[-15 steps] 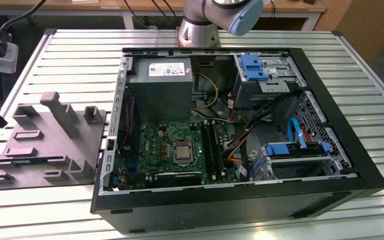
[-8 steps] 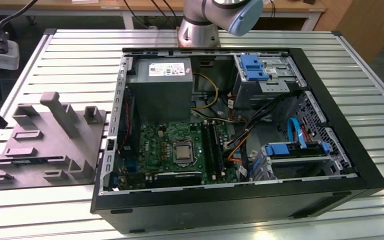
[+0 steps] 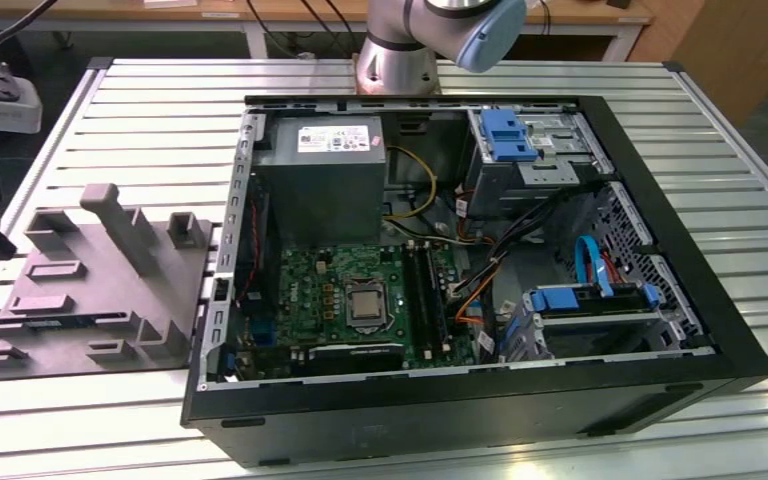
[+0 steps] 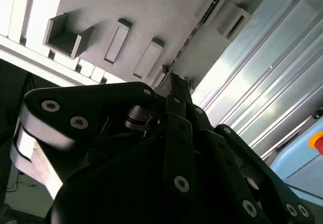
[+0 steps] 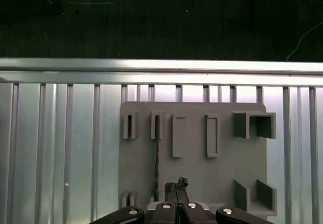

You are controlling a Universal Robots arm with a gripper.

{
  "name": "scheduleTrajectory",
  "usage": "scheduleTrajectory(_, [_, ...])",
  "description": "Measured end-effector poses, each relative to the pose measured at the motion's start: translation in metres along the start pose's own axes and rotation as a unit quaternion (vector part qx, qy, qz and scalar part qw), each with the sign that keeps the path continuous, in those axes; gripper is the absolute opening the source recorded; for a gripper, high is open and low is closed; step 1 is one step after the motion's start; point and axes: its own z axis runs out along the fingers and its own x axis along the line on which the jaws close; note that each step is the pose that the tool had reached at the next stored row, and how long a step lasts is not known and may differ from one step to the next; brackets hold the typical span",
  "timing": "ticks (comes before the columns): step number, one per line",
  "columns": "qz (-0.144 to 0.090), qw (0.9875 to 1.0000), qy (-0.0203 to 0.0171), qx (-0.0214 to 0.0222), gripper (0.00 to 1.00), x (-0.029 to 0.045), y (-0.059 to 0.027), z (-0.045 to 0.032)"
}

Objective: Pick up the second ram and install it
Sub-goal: 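Pick up the second ram and move it above second insertion slot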

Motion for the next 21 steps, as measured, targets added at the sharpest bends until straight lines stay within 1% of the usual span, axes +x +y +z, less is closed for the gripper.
scheduleTrajectory(2, [-0.013, 0.9999, 0.0006, -0.0003, 0.1, 0.0, 0.0, 0.0008])
scheduleTrajectory(7, [-0.015, 0.9999, 0.0008, -0.0003, 0.1, 0.0, 0.0001, 0.001])
scheduleTrajectory(9, [-0.014, 0.9999, 0.0017, -0.0001, 0.1, 0.0001, 0.0001, 0.0024])
scheduleTrajectory(15, [0.01, 1.0, 0.0022, 0.0001, 0.1, 0.0003, 0.0, 0.0074])
scheduleTrajectory(21, [0.025, 0.9997, 0.0018, 0.0003, 0.1, 0.0016, -0.0004, 0.0163])
